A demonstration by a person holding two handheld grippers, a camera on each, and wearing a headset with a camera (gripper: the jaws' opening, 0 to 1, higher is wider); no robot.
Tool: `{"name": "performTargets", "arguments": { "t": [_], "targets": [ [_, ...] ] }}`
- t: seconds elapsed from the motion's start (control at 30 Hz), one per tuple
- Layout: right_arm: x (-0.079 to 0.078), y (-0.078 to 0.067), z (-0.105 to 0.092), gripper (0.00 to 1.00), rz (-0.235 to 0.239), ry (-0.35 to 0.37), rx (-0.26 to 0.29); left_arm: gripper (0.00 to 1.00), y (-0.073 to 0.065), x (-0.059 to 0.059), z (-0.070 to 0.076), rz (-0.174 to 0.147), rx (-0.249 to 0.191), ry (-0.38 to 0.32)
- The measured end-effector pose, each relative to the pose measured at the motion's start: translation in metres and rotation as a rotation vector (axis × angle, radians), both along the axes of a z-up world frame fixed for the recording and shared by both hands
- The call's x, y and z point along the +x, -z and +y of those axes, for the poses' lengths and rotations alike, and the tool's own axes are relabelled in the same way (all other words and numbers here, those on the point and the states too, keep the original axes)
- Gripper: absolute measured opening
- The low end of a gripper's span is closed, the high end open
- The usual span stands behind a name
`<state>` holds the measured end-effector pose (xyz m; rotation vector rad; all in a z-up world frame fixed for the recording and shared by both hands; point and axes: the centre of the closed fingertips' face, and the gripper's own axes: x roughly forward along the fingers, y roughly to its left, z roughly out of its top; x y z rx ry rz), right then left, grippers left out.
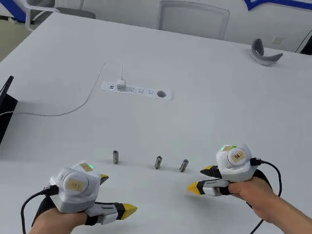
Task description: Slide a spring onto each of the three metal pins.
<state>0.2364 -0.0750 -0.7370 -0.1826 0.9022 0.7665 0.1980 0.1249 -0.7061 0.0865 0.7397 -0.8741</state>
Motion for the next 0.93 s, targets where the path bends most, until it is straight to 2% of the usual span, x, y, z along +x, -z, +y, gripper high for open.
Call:
{"name": "performTargets", "arguments": {
  "t": [0.43,0.93],
  "targets": [
    [-0.018,-0.006,0.011,0.61,-0.029,0.125,0.098,0.76,0.000,0.008,0.017,-0.007,-0.001,-0.019],
    [-0.033,-0.015,0.022,0.74,-0.037,0.206,0.175,0.77,-0.007,0.017,0.031,-0.023,-0.011,-0.049]
  ]
}}
